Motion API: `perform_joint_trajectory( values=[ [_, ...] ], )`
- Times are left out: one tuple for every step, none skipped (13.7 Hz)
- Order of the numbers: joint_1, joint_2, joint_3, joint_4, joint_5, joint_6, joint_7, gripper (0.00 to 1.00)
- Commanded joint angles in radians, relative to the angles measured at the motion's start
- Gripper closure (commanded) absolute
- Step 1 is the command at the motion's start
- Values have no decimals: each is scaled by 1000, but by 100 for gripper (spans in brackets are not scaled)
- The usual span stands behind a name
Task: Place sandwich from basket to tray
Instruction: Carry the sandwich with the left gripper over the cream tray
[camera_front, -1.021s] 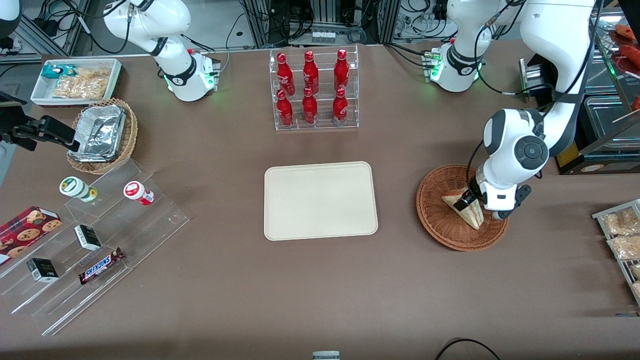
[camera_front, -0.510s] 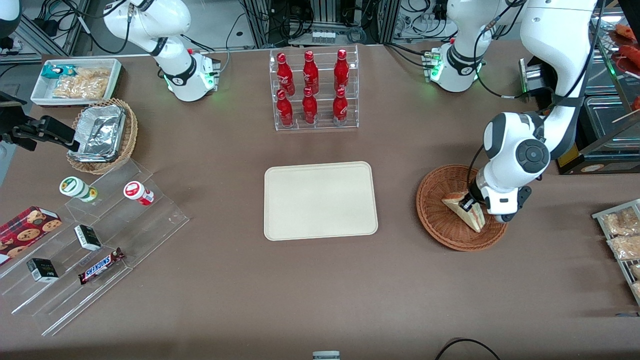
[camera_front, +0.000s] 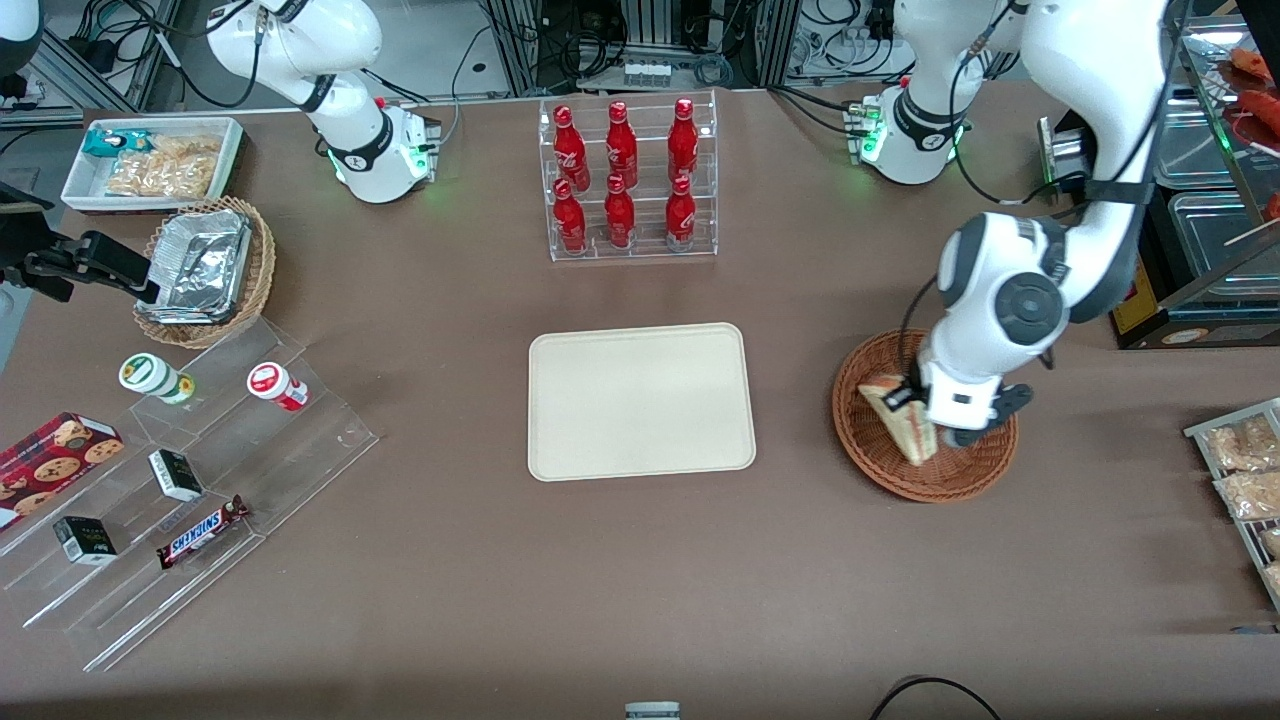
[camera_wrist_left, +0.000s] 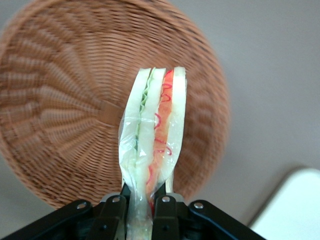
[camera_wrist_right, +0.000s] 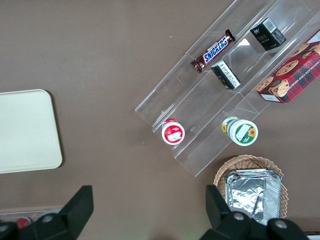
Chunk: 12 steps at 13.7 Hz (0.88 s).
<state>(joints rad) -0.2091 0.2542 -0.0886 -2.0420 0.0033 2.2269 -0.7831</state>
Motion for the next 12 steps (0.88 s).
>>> perform_joint_trajectory(
  values=[
    [-100, 57, 9, 103, 1, -61, 28, 92],
    [-131, 78, 9, 146, 1, -96, 19, 92],
    [-157, 105, 9, 195, 1, -136, 7, 93],
    [-186, 132, 9, 236, 1, -157, -7, 94],
    [-220, 158, 9, 271, -2, -165, -22, 94],
    [-251, 181, 9, 293, -6, -164, -39, 94],
    [-280, 207, 9, 322, -8, -164, -63, 95],
    [-306, 235, 9, 353, -8, -164, -89, 95],
    [-337, 259, 9, 385, -8, -164, -119, 95],
    [-360, 273, 7, 407, -9, -164, -140, 95],
    [-383, 284, 7, 423, -9, -164, -157, 95],
    [-401, 302, 9, 445, -9, -162, -177, 95]
  ],
)
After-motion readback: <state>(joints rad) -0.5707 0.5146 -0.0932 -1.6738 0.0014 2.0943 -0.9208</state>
